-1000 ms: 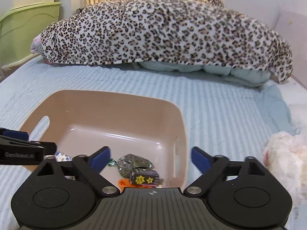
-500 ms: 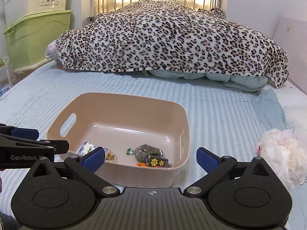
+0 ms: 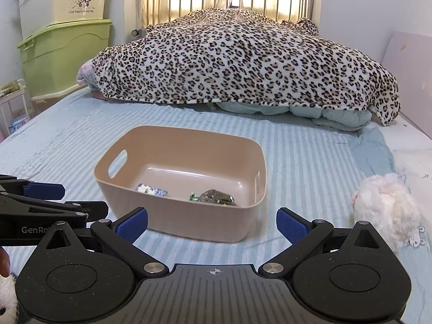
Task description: Organize objects
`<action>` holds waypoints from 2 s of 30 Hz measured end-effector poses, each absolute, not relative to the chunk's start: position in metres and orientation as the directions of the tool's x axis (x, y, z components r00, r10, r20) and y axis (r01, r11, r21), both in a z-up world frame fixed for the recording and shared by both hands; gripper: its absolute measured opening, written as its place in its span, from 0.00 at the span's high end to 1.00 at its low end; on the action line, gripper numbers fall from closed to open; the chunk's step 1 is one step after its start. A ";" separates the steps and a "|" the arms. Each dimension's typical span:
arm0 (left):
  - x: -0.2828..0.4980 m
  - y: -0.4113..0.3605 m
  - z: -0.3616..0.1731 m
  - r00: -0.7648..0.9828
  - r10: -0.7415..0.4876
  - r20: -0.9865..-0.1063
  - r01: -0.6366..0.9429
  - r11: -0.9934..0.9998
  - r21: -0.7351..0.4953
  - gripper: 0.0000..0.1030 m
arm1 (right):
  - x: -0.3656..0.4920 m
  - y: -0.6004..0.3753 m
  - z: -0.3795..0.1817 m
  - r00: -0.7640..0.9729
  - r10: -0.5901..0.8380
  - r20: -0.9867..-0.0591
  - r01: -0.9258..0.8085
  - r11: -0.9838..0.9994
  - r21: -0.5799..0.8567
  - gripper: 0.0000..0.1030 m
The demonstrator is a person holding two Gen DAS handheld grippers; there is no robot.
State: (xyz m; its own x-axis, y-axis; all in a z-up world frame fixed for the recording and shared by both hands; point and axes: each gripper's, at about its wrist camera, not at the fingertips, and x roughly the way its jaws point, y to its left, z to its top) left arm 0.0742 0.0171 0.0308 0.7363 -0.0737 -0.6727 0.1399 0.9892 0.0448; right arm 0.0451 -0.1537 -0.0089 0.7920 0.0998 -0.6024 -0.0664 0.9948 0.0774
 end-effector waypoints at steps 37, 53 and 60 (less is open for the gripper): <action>-0.064 0.005 0.045 0.791 -0.084 -0.606 0.151 0.987 0.061 0.32 | -0.085 -0.165 0.021 0.823 0.140 -0.550 -0.085 0.989 0.124 0.00; -0.082 0.001 0.056 0.817 -0.052 -0.574 0.134 0.986 0.102 0.32 | -0.104 -0.165 0.025 0.822 0.134 -0.553 -0.089 0.990 0.108 0.00; -0.084 0.004 0.054 0.804 -0.067 -0.591 0.142 0.986 0.082 0.32 | -0.109 -0.163 0.026 0.822 0.125 -0.555 -0.087 0.992 0.094 0.00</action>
State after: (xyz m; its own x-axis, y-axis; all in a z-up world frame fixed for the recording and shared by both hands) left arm -0.0843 0.0041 0.0539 0.8036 -0.0668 -0.5914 0.1421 0.9865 0.0817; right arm -0.1089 -0.1634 0.0257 0.8224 0.1249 -0.5550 -0.0869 0.9917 0.0944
